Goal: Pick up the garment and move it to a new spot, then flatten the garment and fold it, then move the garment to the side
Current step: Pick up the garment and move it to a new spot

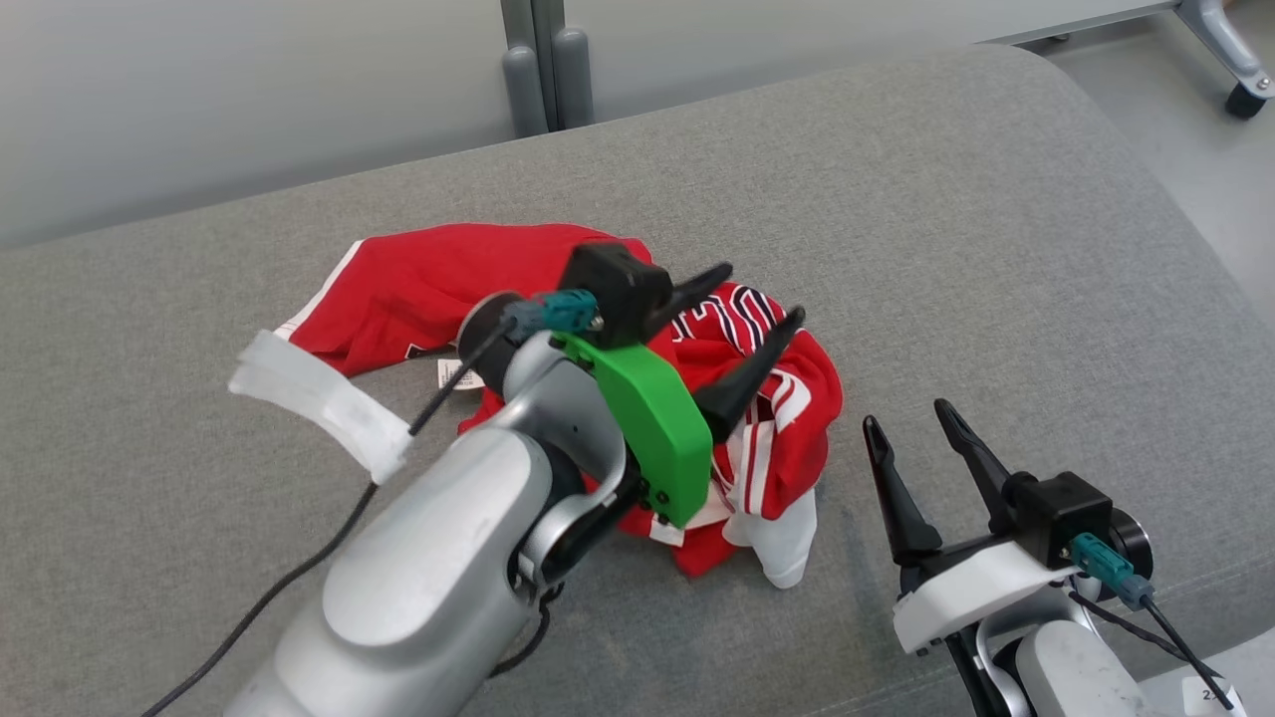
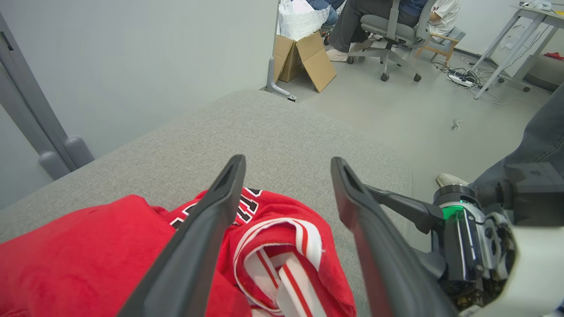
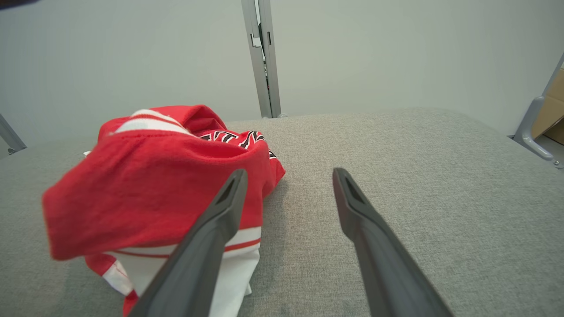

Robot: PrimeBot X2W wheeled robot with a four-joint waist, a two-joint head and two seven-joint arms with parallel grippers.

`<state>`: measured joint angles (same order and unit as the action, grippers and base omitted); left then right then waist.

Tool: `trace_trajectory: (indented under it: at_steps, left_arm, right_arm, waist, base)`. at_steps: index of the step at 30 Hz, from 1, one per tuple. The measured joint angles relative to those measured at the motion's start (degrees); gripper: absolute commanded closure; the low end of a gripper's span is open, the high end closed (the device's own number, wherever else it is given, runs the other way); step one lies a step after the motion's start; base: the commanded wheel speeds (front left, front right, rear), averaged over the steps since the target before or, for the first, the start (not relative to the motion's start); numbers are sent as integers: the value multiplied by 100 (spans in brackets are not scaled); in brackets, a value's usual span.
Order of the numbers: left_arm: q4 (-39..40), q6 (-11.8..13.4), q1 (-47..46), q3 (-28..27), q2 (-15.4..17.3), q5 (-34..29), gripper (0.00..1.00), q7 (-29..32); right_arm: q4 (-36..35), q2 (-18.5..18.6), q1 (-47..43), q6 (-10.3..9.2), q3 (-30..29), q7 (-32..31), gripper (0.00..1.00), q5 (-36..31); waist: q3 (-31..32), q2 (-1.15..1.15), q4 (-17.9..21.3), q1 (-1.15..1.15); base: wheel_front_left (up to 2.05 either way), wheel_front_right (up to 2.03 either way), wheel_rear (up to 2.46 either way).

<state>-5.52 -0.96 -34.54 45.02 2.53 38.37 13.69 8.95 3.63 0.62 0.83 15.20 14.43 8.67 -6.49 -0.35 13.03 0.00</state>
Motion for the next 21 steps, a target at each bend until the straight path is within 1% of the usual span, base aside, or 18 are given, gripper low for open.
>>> trace_trajectory:
  at_steps: [2,4,7,9,11,13,15,17,21]
  left_arm:
    - [-29,177,-130,-225,-9,-8,0,-38]
    - [-245,363,-161,-423,42,-13,0,-10]
    - [-786,600,-138,-561,298,-80,0,48]
    - [-1104,651,-97,-691,519,-107,0,91]
    - [-1361,656,16,-843,641,-64,0,116]
    - [-1553,658,158,-959,579,109,0,178]
    - [-1684,658,310,-1061,411,488,0,291]
    - [-1788,658,396,-1170,259,724,0,292]
    - [-1933,659,330,-1203,208,698,0,305]
  right_arm:
    - [-4,0,0,1,2,0,0,-5]
    - [-5,-2,0,18,46,0,0,-8]
    - [-4,-3,1,67,118,0,0,-13]
    - [-4,-9,1,67,141,0,0,-14]
    - [-3,-10,2,68,141,0,0,-14]
    - [-2,-9,2,68,132,0,0,-14]
    - [0,-10,2,93,123,0,0,-14]
    - [5,-12,3,113,122,0,0,-14]
    - [5,-12,3,111,41,0,0,-14]
  waist:
    - [-5,0,-6,0]
    - [-21,0,7,0]
    - [-40,0,62,0]
    - [-54,0,113,0]
    - [-67,0,173,0]
    - [-82,0,235,0]
    - [-101,0,292,0]
    - [-120,0,345,0]
    - [-155,0,406,0]
  base:
    - [0,0,0]
    - [0,0,0]
    - [0,0,0]
    - [0,0,0]
    - [0,0,0]
    - [0,0,0]
    - [0,0,0]
    - [0,0,0]
    - [0,0,0]
